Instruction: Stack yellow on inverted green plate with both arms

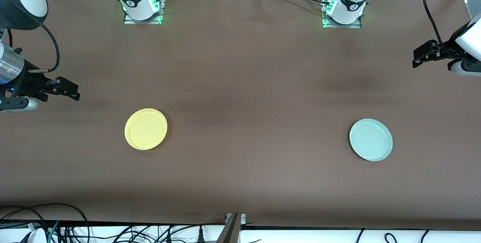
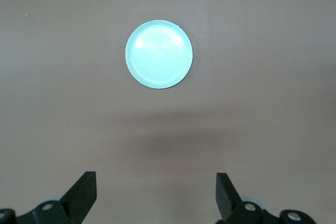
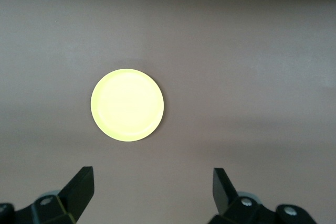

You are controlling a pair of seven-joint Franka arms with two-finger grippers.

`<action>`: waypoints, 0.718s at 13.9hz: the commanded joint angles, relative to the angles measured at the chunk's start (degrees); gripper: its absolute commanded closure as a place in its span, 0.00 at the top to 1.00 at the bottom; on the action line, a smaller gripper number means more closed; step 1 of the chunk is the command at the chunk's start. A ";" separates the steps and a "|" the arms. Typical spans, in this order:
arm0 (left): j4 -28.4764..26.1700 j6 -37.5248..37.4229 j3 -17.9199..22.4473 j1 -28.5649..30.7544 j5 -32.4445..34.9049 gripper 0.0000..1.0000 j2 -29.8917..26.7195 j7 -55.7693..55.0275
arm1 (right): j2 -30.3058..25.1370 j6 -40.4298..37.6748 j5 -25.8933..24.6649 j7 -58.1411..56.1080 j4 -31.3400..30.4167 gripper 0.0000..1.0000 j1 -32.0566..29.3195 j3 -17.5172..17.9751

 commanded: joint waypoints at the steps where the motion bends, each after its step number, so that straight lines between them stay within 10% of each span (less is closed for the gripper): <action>1: 2.26 -1.51 -0.28 0.31 -0.63 1.00 1.19 0.41 | -0.19 0.07 -0.04 0.21 0.25 1.00 0.04 0.03; 10: 2.08 -2.74 -0.19 0.31 -0.54 1.00 2.50 0.50 | -0.19 -0.01 -0.04 0.21 0.25 1.00 0.13 0.11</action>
